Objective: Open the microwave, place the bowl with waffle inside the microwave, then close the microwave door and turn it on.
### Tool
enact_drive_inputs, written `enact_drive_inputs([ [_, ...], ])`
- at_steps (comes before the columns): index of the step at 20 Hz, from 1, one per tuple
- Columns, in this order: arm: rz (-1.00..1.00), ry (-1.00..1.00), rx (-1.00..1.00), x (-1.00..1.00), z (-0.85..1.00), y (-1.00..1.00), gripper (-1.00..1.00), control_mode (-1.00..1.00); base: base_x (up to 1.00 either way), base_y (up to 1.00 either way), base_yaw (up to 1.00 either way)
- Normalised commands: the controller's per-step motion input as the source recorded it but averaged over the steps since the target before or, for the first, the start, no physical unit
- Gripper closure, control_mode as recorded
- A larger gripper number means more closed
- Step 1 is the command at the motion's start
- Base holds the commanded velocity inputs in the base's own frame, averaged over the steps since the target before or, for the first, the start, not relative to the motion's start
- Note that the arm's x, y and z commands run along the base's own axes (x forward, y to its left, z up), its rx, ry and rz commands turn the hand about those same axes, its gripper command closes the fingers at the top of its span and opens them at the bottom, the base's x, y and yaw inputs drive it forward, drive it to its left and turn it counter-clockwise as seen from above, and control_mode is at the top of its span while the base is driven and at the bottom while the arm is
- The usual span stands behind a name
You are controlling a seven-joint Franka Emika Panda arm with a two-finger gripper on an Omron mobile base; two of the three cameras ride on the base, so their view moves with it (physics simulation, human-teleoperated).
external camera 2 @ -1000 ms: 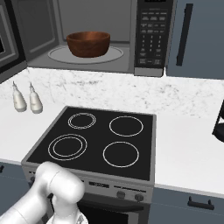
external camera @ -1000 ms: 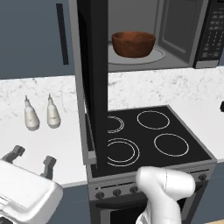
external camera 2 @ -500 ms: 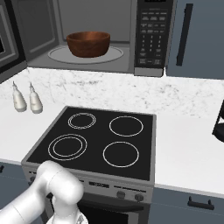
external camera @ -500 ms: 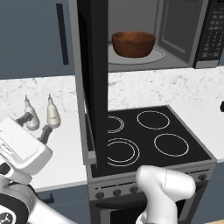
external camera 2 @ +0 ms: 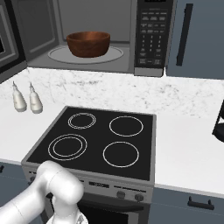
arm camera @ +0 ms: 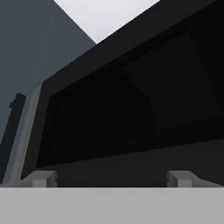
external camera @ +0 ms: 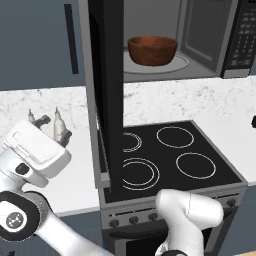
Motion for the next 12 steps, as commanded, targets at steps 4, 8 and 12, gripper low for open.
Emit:
enact_drive_inputs([
  [4,0.02,0.01,0.26,0.51,0.24,-0.65,-1.0,-1.0,0.0,0.0,0.0],
  [8,0.06,0.03,0.31,0.67,0.32,-0.78,-1.0,-1.0,0.0,0.0,0.0],
  [12,0.12,0.0,0.33,0.61,0.37,-0.87,-1.0,-1.0,0.0,0.0,0.0],
])
